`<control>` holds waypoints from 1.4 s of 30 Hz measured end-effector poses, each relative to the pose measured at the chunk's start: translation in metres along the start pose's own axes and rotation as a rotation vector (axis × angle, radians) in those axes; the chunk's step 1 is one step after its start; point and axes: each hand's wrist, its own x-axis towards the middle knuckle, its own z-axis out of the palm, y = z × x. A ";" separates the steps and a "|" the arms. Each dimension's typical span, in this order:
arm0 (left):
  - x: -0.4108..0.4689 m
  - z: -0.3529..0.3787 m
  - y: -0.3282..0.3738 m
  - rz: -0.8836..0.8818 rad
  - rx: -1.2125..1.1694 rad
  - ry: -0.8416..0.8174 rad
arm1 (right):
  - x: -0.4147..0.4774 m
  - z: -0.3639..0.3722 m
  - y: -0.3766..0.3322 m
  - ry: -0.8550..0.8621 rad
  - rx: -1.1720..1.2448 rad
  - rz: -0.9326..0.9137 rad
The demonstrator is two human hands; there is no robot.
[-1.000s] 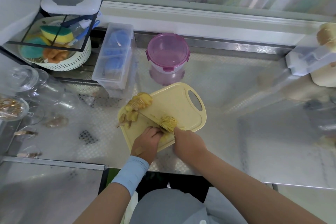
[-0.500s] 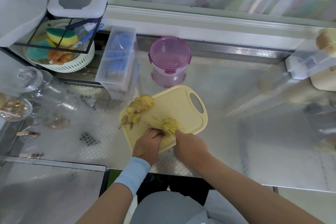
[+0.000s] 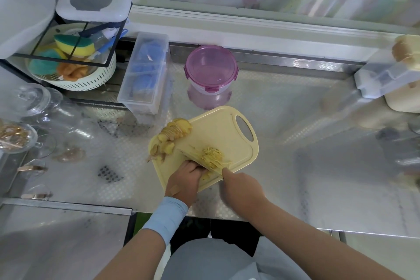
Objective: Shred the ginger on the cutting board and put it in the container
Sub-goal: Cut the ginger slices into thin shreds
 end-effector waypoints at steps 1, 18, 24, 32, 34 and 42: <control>-0.001 0.000 0.000 -0.002 -0.002 -0.003 | 0.003 -0.002 -0.003 -0.015 0.001 -0.003; -0.003 0.004 -0.002 -0.008 -0.021 0.029 | -0.007 -0.001 -0.001 -0.004 0.017 -0.009; -0.003 0.004 -0.003 -0.015 -0.009 0.011 | 0.009 -0.014 -0.017 -0.038 0.021 -0.025; -0.003 0.006 -0.004 -0.002 -0.002 0.058 | -0.023 -0.005 0.010 0.010 0.035 0.021; -0.004 0.006 -0.004 -0.005 -0.012 0.062 | -0.024 -0.004 0.009 0.015 0.044 0.026; -0.006 0.008 -0.005 -0.044 -0.051 0.039 | 0.009 -0.014 -0.019 -0.075 0.033 0.006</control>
